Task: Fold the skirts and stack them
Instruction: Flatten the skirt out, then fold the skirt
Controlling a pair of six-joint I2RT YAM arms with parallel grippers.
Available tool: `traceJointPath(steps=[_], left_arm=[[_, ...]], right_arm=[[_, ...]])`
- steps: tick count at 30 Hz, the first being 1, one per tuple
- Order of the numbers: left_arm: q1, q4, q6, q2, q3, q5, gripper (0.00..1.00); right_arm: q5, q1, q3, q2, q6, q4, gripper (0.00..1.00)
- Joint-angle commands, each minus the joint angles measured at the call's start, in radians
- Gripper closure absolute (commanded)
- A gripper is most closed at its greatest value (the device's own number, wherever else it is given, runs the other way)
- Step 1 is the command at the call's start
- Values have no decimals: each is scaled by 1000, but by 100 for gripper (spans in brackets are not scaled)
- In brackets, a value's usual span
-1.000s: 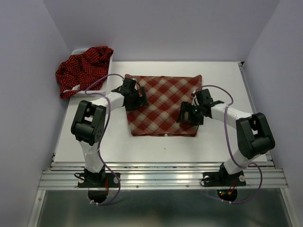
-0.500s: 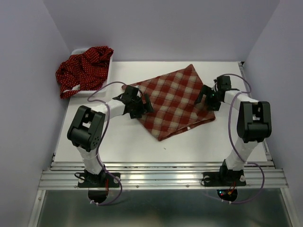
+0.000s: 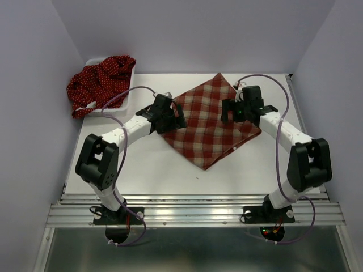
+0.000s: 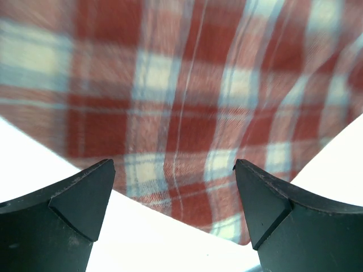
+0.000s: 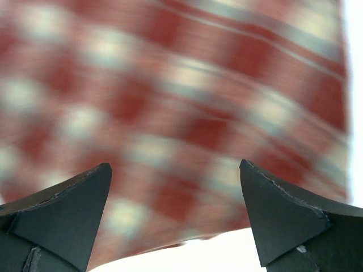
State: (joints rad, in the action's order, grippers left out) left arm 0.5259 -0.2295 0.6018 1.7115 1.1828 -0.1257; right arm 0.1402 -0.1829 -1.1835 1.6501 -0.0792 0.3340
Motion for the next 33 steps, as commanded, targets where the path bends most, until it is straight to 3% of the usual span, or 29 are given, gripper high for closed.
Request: traceJointPath(steps=[1, 9, 16, 22, 26, 29, 30, 32, 33], left_arm=[[-50, -37, 49, -95, 38, 214, 1], [-170, 5, 72, 12, 58, 294, 1], [-233, 16, 78, 128, 112, 356, 1], [-251, 12, 76, 221, 149, 406, 4], [-256, 10, 79, 264, 176, 417, 16], [-259, 12, 76, 283, 195, 420, 32], [-260, 10, 73, 286, 201, 420, 43], [-262, -5, 59, 301, 230, 428, 49], [-262, -8, 56, 306, 236, 428, 60]], right_arm=[[-96, -186, 82, -130, 1, -58, 0], [-102, -536, 142, -194, -22, -75, 0], [-223, -680, 113, -107, 4, -4, 0], [-264, -713, 113, -79, 10, 20, 0], [-277, -733, 111, -72, 24, 42, 0], [-290, -768, 122, -69, 35, 46, 0], [-297, -768, 127, -67, 38, 48, 0], [-306, -791, 134, -52, 42, 53, 1], [-312, -791, 133, -44, 42, 59, 2]])
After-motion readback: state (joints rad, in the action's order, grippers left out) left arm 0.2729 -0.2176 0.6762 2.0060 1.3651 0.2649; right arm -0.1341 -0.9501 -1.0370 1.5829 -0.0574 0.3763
